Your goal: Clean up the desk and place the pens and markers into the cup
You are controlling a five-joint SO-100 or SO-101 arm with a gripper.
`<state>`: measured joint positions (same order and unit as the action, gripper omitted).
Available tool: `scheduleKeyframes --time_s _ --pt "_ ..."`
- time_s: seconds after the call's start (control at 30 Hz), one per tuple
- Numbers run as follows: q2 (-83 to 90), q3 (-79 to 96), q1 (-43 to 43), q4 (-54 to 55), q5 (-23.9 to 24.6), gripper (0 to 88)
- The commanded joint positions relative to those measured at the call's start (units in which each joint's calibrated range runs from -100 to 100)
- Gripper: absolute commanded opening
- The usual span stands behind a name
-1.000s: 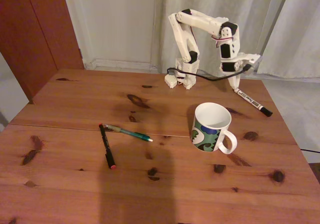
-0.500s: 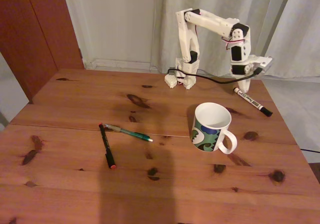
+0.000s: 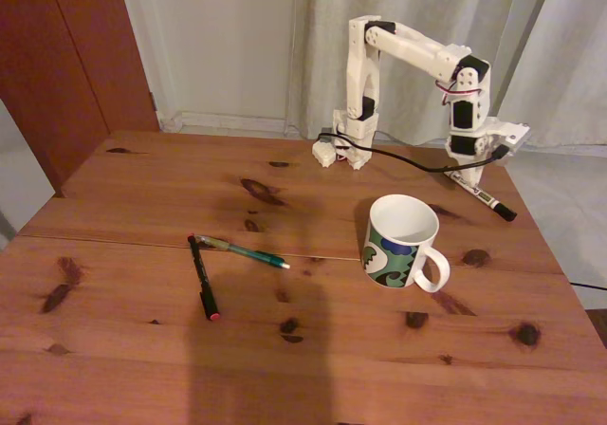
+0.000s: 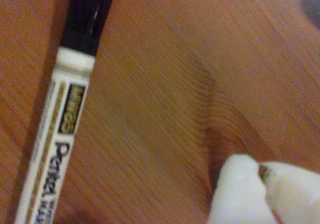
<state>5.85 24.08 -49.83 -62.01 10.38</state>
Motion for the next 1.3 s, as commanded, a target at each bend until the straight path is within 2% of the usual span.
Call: scheduleKeyframes --time_s 0.0,0.17,0.3,0.6,0.8,1.0,1.27 --pt "-0.4 -4.1 -0.1 1.3 0.4 0.6" --pt "0.1 -2.7 -1.0 1.3 0.3 0.6" --pt "0.1 -2.4 -5.3 1.3 0.6 0.6" --pt "-0.3 -2.3 -11.7 1.2 4.6 0.6" --pt "-0.5 -2.3 -11.9 1.2 7.0 0.6" --pt "-1.1 -1.6 -11.2 1.6 7.2 0.6" --pt "-6.0 4.5 -9.8 12.7 7.2 0.6"
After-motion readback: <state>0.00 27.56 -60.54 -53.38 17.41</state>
